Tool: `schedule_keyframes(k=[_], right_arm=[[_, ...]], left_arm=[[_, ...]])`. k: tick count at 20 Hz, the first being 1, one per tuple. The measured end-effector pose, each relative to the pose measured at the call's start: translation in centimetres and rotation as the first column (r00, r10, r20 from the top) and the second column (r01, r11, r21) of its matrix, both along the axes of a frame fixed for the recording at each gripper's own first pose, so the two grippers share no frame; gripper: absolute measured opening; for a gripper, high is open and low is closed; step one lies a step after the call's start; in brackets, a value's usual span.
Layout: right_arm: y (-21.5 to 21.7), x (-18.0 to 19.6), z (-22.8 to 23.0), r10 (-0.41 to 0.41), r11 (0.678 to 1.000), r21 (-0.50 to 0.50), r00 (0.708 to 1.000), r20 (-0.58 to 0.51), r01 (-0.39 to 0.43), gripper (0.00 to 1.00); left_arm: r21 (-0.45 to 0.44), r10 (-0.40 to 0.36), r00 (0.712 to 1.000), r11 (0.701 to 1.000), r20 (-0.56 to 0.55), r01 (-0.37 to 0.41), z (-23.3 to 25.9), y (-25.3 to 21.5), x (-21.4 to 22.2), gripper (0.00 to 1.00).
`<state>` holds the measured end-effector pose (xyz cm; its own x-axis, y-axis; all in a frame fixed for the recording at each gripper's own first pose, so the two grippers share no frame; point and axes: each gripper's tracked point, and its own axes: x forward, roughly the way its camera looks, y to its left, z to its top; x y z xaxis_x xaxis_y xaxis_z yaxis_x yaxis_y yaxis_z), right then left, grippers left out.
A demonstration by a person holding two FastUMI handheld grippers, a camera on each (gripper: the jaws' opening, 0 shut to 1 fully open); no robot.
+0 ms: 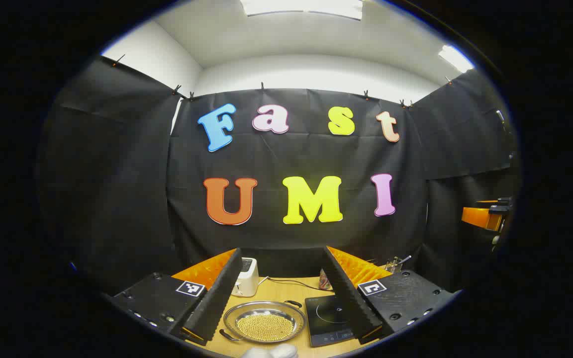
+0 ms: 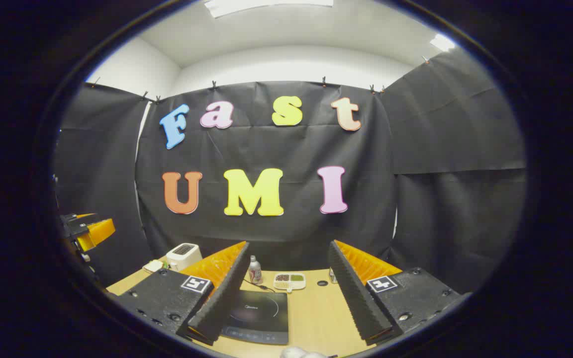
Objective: First push the handle of the pot to place it horizontally, then grasp the pot with both hands and set it on the induction cooktop.
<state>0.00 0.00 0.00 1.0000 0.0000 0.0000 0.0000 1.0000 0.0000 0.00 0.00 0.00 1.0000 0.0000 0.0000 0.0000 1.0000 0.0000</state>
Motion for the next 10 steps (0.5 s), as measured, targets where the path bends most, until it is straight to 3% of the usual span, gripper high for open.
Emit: schedule_keyframes(k=[10], right_arm=[[2.3, -0.8, 0.2, 0.06, 0.998, -0.011, 0.998, 0.009, -0.059, 0.96]], left_arm=[[0.007, 0.027, 0.999, 1.0, 0.02, -0.027, 0.9, 0.9, -1.6, 0.96]])
